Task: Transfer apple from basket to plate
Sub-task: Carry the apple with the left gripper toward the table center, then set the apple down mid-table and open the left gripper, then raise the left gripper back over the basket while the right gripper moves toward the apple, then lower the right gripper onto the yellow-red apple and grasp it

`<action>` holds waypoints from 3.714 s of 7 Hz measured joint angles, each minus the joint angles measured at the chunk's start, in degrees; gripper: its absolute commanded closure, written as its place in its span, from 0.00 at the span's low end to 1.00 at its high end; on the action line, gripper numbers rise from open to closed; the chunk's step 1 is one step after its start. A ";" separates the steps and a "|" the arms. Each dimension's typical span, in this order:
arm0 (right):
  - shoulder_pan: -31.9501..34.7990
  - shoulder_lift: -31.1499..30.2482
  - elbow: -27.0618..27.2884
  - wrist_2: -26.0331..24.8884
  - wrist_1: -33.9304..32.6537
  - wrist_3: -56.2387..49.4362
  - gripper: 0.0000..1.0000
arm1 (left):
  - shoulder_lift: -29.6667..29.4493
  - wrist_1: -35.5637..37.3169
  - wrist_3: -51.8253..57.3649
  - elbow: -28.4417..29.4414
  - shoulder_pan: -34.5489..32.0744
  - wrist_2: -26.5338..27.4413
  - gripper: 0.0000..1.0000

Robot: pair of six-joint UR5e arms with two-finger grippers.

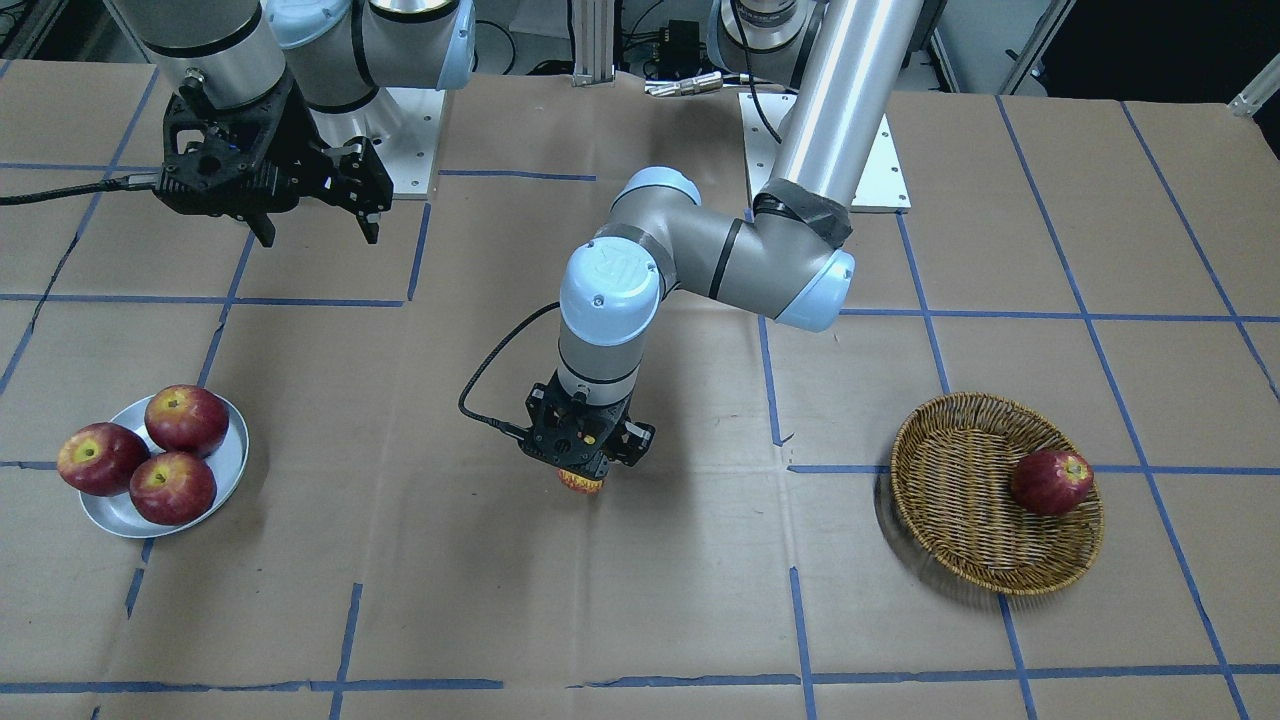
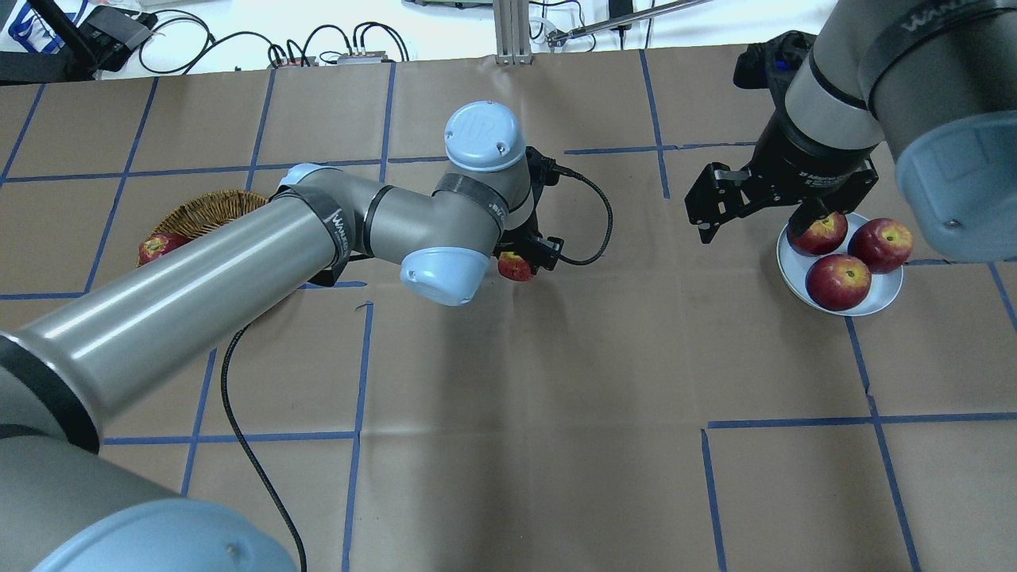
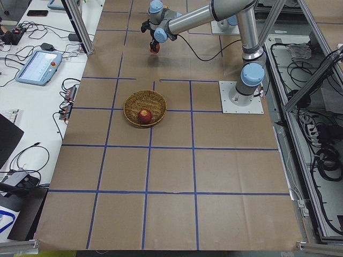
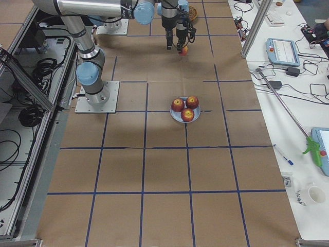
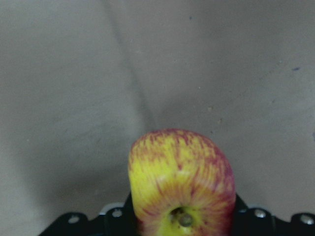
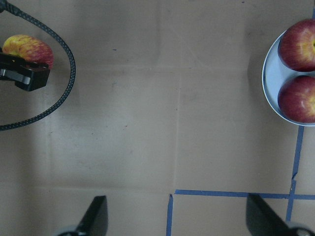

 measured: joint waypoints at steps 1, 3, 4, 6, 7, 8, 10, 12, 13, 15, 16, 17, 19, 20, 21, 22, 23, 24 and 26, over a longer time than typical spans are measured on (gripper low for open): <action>0.01 -0.01 0.00 0.00 0.00 0.00 0.00 | -0.62 0.08 0.32 0.07 -0.01 -0.02 0.34; 0.01 0.02 0.00 0.00 0.00 0.00 0.00 | -0.97 0.07 0.51 -0.02 -0.02 -0.06 0.01; 0.00 0.02 0.00 0.00 0.00 0.00 0.00 | -0.91 -0.01 0.53 0.01 -0.02 -0.08 0.01; 0.01 0.02 0.00 0.02 0.00 0.00 0.00 | 1.61 -3.06 0.56 1.22 1.10 -0.09 0.01; 0.02 0.03 0.00 0.06 -0.01 0.00 0.00 | 5.69 -8.31 0.64 2.46 3.57 -0.17 0.01; 0.03 0.04 0.00 0.08 0.00 0.00 0.00 | 10.77 -14.33 1.20 3.53 7.47 -0.28 0.01; 0.10 0.08 -0.16 0.07 -0.04 0.18 0.00 | 20.92 -25.36 8.17 4.09 15.94 -0.19 0.01; 0.95 1.49 -1.93 -0.02 -0.82 2.16 0.00 | 27.57 -32.63 12.78 3.18 20.81 0.25 0.01; 2.63 4.42 -4.39 -0.03 -1.23 4.83 0.00 | 29.48 -34.20 13.04 2.78 21.72 1.02 0.01; 10.56 13.24 -11.96 -0.33 -1.81 13.09 0.00 | 31.42 -37.22 11.85 2.51 22.29 1.77 0.01; 13.97 17.63 -15.02 -0.52 -2.89 16.52 0.00 | 32.50 -38.47 11.40 2.50 22.32 2.01 0.01; 16.83 21.81 -16.77 -0.77 -5.72 19.58 0.00 | 33.78 -39.17 11.24 2.57 22.34 2.84 0.01; 20.28 28.24 -17.38 -1.13 -12.52 22.61 0.00 | 35.16 -39.47 11.14 2.66 22.49 4.64 0.01; 21.39 30.66 -17.02 -1.19 -15.37 23.16 0.00 | 35.39 -39.53 11.06 2.61 22.58 4.88 0.01; 22.12 32.52 -16.15 -1.22 -18.44 23.19 0.00 | 35.56 -39.82 11.02 2.52 22.72 5.20 0.01; 22.41 33.86 -14.55 -1.29 -21.69 22.93 0.00 | 35.65 -40.26 11.01 2.55 22.92 5.62 0.01; 22.45 34.87 -12.45 -1.93 -25.32 22.66 0.00 | 35.83 -40.52 10.96 2.57 23.10 5.89 0.01; 22.45 35.78 -10.19 -3.06 -28.95 22.48 0.00 | 36.07 -40.45 10.88 2.52 23.23 6.05 0.01; 22.54 36.71 -7.48 -3.63 -32.05 21.92 0.00 | 36.22 -39.88 10.82 2.33 23.29 5.84 0.01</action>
